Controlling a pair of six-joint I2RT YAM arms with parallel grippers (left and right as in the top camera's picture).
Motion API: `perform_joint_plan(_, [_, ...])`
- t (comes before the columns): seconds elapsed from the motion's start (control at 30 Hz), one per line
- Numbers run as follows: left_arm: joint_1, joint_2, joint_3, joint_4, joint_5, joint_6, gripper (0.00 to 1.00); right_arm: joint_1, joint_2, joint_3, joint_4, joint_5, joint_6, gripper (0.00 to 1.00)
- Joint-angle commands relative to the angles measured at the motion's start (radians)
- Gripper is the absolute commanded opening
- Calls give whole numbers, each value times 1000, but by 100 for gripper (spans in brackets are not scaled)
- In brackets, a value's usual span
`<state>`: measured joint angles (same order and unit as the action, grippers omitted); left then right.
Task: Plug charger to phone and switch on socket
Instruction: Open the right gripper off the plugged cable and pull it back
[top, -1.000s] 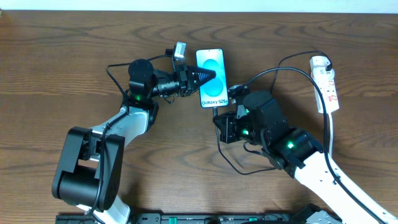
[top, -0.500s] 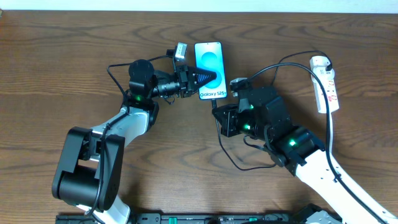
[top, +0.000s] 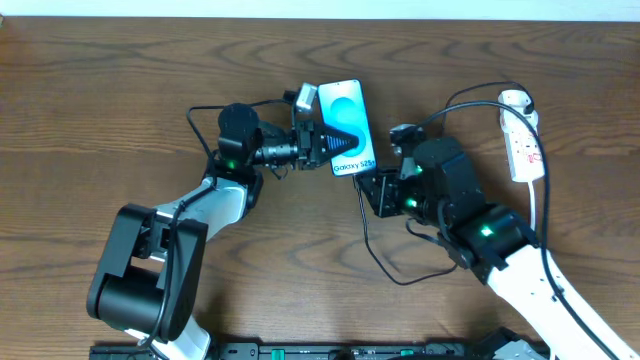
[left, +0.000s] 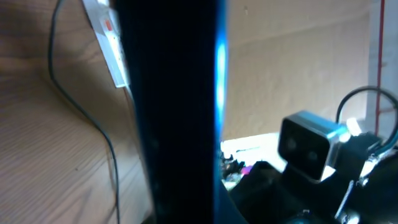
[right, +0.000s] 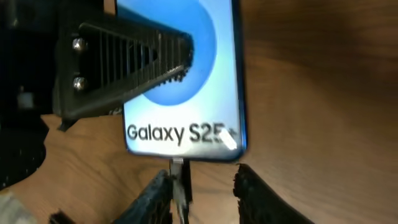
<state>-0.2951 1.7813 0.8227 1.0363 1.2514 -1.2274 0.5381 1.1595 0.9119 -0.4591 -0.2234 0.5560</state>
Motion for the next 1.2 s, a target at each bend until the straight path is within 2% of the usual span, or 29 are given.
perform_joint_plan(0.0, [-3,-14,-3,23,-31,174,7,-8,-125,23,-60,31,-53,42])
perform_joint_plan(0.2, [-3,-14,-3,147,-167,335,7,-8,-311,23,-136,80,-150,70])
perform_joint_plan(0.27, [-3,-14,-3,206,-200,341,7,-8,-360,23,-171,147,-150,73])
perform_joint_plan(0.37, [-3,-14,-3,261,-237,340,7,-7,-383,23,-233,253,-150,73])
perform_joint_plan(0.47, [-3,-14,-3,248,-251,324,7,-6,-349,23,-261,266,-150,70])
perform_joint_plan(0.63, [-3,-14,-3,248,-251,193,7,35,-219,23,-251,259,-169,63])
perform_joint_plan(0.77, [-3,-14,-3,247,-251,89,7,80,-95,23,-195,259,-190,62])
perform_joint_plan(0.9, [-4,-14,-3,236,-248,50,7,110,-8,23,-118,261,-219,59])
perform_joint_plan(1.03, [-4,-14,-3,220,-204,43,7,111,34,23,-54,302,-221,54])
perform_joint_plan(1.17, [-4,-14,-3,221,-171,16,7,111,55,23,3,311,-227,44])
